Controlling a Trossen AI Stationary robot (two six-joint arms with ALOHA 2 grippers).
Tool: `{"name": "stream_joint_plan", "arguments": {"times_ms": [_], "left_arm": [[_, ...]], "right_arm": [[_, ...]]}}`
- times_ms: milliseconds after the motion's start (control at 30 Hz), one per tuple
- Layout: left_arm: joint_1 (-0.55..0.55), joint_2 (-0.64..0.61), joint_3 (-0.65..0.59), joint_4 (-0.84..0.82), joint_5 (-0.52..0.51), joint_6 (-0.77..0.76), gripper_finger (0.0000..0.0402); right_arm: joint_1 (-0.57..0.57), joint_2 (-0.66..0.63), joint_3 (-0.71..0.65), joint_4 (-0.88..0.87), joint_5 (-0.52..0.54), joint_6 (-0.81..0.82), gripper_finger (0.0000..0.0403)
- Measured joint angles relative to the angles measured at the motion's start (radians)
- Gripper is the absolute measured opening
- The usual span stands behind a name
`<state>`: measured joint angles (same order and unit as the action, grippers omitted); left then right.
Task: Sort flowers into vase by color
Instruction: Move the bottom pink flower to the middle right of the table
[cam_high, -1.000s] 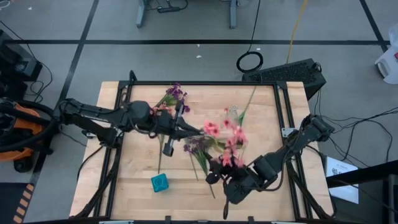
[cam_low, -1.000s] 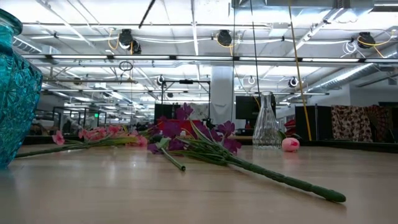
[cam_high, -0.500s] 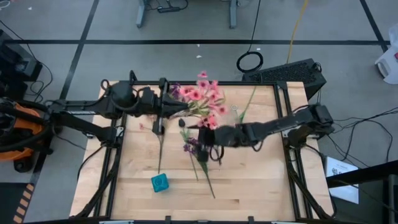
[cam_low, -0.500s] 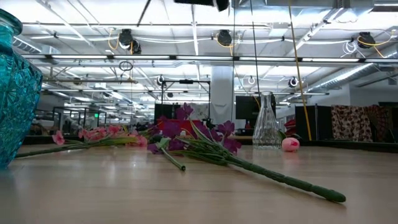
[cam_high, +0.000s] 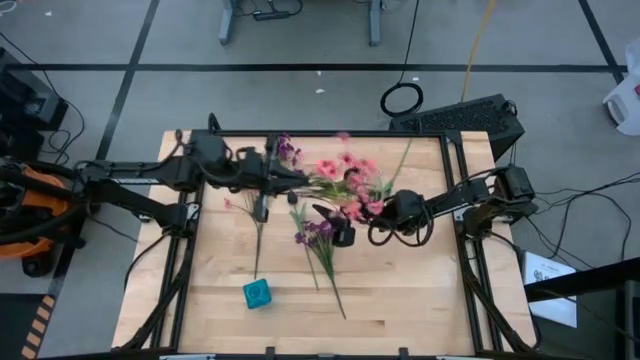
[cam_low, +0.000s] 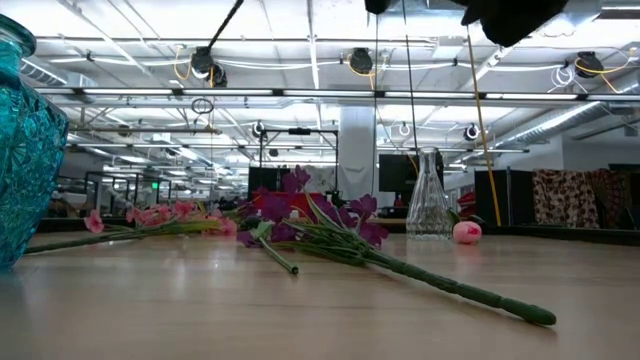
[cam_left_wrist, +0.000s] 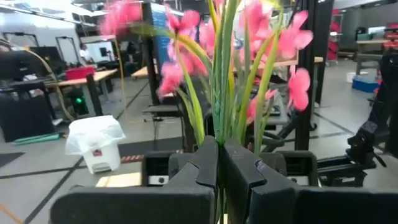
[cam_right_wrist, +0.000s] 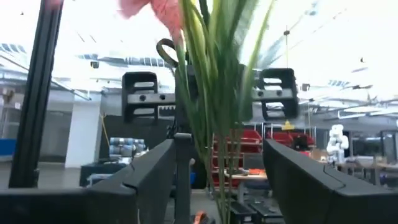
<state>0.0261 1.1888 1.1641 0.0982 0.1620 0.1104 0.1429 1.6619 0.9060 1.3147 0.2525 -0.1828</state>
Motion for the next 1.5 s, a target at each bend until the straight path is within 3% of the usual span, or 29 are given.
{"name": "stream_joint_plan", "arguments": {"times_ms": [233, 533, 600, 700, 900, 1067, 1200, 1500], "left_arm": [[0.002, 0.057, 0.0, 0.046, 0.008, 0.0, 0.0012], [0.002, 0.051, 0.0, 0.02, 0.01, 0.001, 0.0016], [0.002, 0.05, 0.0, -0.016, 0.01, 0.0, 0.0031], [0.003, 0.048, 0.001, -0.085, 0.009, 0.0, 0.0077], [-0.004, 0.042, -0.001, -0.233, -0.002, -0.03, 0.0196], [-0.002, 0.025, -0.001, -0.348, -0.019, -0.034, 0.0258], [-0.002, 0.026, -0.001, -0.445, -0.082, -0.035, 0.0271], [-0.001, 0.026, -0.012, -0.705, -0.295, -0.053, 0.0259]], "right_arm": [[0.0, 0.0, 0.047, -0.002, -0.023, -0.036, 0.0211], [0.002, 0.0, 0.052, -0.005, -0.007, -0.037, 0.0057], [0.009, -0.003, 0.052, -0.019, 0.03, -0.03, 0.002], [0.026, -0.03, 0.051, -0.086, 0.092, -0.03, 0.0013], [0.075, -0.182, 0.052, -0.403, 0.227, 0.037, 0.0005], [0.139, -0.34, 0.052, -0.725, 0.37, 0.147, 0.0004], [0.188, -0.462, 0.052, -1.034, 0.483, 0.363, 0.0004], [0.332, -0.588, 0.052, -1.588, 0.481, 0.973, 0.0004]]}}
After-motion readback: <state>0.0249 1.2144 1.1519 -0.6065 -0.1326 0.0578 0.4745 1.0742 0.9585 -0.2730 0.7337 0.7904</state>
